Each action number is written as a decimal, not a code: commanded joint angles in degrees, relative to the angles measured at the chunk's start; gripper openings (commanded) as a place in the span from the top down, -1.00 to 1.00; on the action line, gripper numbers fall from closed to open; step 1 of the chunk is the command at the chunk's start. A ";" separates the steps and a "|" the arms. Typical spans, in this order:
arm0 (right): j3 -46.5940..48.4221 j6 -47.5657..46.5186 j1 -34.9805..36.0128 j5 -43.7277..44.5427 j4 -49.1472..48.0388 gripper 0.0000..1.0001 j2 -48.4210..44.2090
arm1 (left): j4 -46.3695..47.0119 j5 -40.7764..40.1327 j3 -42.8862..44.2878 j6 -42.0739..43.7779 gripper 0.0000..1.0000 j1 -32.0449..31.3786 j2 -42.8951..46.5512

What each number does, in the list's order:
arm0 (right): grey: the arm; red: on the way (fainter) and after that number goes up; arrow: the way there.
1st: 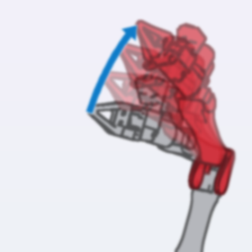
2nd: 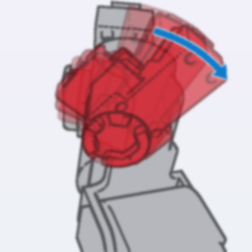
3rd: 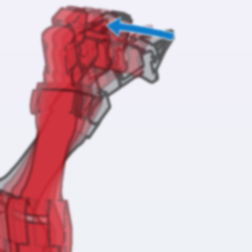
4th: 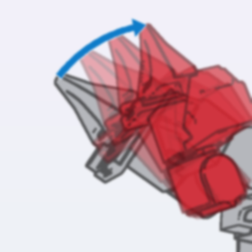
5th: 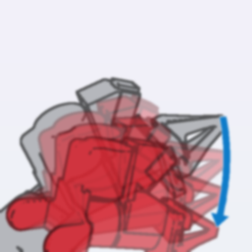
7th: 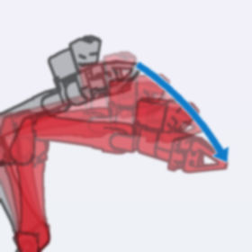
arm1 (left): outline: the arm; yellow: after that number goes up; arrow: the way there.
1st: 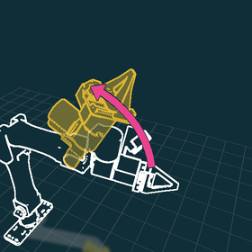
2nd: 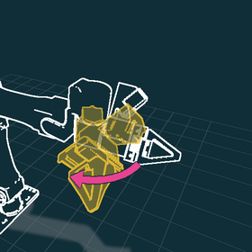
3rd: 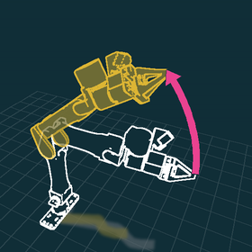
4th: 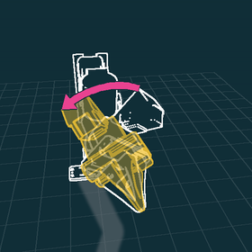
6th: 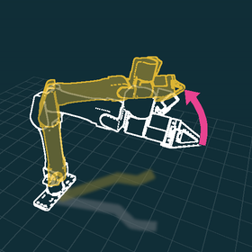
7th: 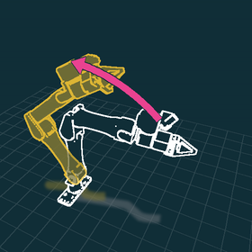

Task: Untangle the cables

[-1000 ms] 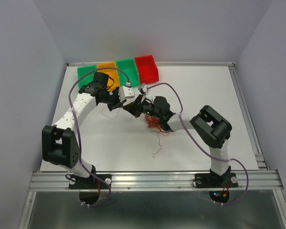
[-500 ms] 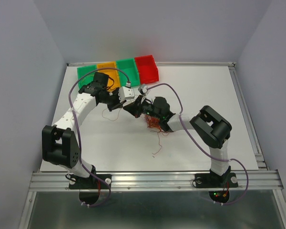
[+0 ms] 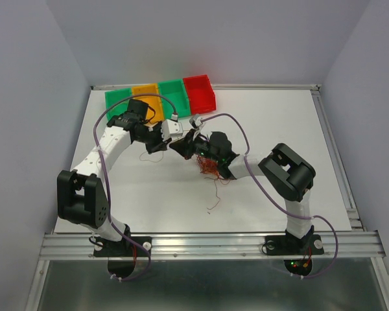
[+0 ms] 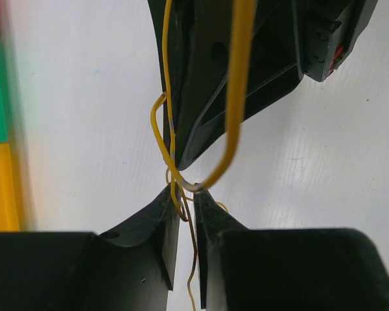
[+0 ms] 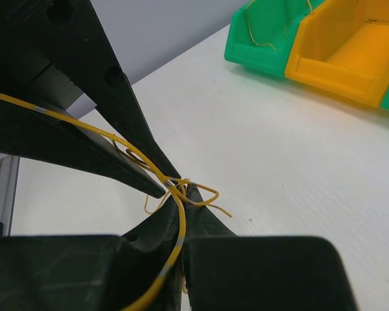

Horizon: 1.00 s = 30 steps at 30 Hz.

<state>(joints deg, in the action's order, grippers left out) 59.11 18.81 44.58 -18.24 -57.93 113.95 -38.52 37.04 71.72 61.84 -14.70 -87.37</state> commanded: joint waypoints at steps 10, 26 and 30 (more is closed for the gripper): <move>0.57 0.79 -0.37 -3.38 -3.77 0.99 -0.05 | 6.77 -1.88 0.70 -4.62 0.48 -0.33 1.15; 0.48 -0.18 -0.28 -2.50 -4.12 0.99 -1.19 | 1.52 1.37 1.66 -0.67 0.28 -0.77 -0.34; 0.22 -0.52 -0.37 -1.54 -4.21 0.99 -1.01 | -0.23 2.60 2.10 0.29 0.28 -0.86 -1.04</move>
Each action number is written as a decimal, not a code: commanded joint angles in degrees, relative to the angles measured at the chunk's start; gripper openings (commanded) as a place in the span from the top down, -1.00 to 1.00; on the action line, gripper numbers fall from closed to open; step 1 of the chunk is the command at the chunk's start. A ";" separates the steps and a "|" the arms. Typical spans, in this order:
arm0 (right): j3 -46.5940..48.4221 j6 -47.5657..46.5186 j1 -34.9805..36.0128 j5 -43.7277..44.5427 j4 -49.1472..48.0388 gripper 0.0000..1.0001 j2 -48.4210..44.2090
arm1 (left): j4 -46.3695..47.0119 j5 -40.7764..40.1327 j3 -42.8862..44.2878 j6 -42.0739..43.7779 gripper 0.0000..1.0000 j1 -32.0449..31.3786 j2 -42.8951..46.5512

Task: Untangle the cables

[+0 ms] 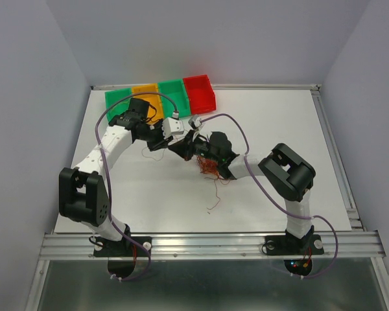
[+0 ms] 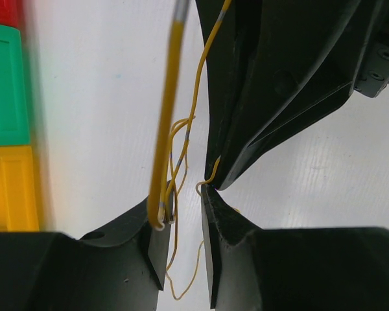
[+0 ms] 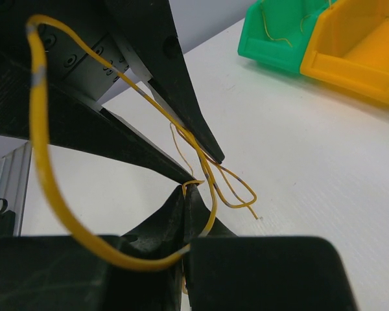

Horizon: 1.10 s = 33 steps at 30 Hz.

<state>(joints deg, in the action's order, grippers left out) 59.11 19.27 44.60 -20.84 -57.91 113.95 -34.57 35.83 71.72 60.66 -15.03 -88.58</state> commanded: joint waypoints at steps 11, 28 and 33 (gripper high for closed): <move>-2.07 -0.11 -0.39 -0.16 -7.39 0.99 -3.82 | -4.11 5.38 0.52 3.23 0.21 -0.53 -0.37; -4.79 -0.02 -0.39 1.59 -10.29 0.63 -5.32 | -2.02 5.66 0.96 1.05 1.00 -0.27 -2.74; -5.85 0.07 -0.48 2.73 -10.38 -0.50 -5.76 | 3.98 0.21 2.01 -6.69 1.00 2.98 -1.95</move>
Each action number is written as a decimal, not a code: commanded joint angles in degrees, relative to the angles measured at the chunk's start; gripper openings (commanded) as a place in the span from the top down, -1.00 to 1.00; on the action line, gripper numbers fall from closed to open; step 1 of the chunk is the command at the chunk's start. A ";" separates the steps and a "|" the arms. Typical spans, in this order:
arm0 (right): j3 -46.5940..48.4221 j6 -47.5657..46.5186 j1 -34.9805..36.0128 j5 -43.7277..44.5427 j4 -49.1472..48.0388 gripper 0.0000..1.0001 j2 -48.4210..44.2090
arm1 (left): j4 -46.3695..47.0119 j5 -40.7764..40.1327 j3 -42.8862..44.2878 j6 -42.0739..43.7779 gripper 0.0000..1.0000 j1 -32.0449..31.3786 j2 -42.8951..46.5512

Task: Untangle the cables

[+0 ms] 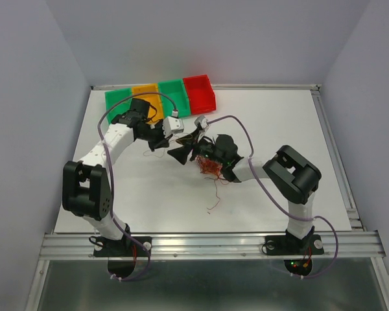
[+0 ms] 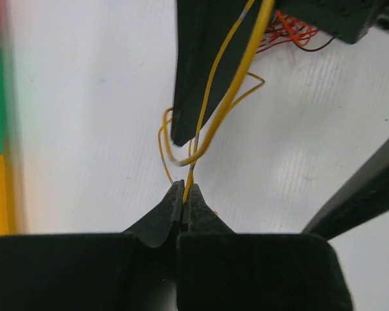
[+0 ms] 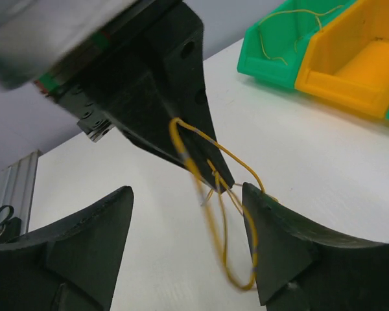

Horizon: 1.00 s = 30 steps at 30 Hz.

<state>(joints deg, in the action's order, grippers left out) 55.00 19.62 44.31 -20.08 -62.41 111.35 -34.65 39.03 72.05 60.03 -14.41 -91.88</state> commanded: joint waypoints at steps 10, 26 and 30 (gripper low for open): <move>-5.08 -0.10 -1.16 3.90 -6.14 -0.79 -4.12 | 7.48 -11.24 12.31 -14.84 1.00 15.45 -1.81; -9.30 0.86 -2.21 3.11 -9.48 -0.79 -5.53 | 15.59 -11.96 41.03 -32.50 1.00 24.87 -27.90; -10.44 1.04 -2.65 3.03 -10.71 -0.78 -5.36 | 16.72 -11.60 46.06 -37.33 1.00 25.05 -35.54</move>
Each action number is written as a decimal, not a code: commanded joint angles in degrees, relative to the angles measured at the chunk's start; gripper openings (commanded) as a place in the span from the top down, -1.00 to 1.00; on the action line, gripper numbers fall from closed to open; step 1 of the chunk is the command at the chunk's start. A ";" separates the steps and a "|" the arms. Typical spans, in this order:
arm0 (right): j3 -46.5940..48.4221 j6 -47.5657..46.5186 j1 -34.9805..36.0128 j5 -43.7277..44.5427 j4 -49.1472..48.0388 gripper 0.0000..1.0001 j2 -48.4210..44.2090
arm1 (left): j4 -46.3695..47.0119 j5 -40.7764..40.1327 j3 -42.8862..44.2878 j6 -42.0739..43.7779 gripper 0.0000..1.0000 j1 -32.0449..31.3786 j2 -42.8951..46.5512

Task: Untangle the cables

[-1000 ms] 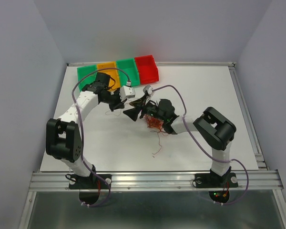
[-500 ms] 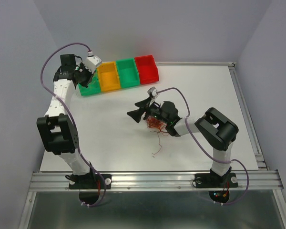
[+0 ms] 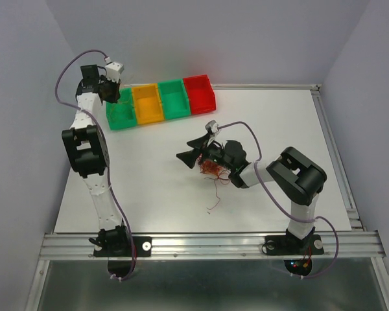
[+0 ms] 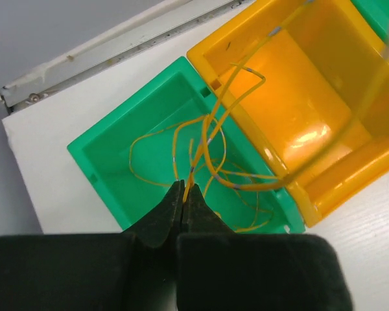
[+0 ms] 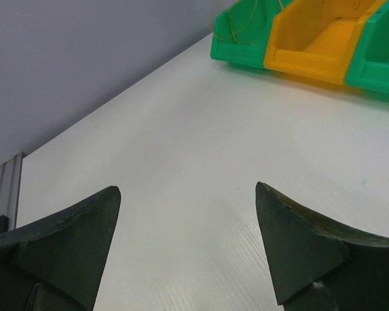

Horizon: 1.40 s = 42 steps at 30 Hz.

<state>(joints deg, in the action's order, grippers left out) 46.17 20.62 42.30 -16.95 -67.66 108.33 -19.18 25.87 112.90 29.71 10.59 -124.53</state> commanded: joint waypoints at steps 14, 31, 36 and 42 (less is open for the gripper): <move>-4.95 2.93 -2.31 -1.77 -10.38 -0.78 -0.85 | -0.68 -9.86 12.42 -14.33 1.00 -0.22 -17.23; 9.53 4.62 -5.74 3.32 7.34 -0.69 4.69 | 1.16 -16.81 3.65 -10.38 0.58 -1.62 -3.36; 21.57 2.50 -5.65 8.41 20.87 -0.74 8.91 | 1.16 -17.69 2.32 -9.41 0.09 -1.71 -2.12; 31.34 -0.66 -5.74 15.96 30.98 -0.71 12.34 | 0.28 -17.08 2.76 -9.32 0.02 -1.80 -0.89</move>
<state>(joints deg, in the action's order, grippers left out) 71.22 23.24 36.45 -7.99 -45.74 119.22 -18.28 8.84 116.03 19.57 9.04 -129.01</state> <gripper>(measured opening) 0.859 0.485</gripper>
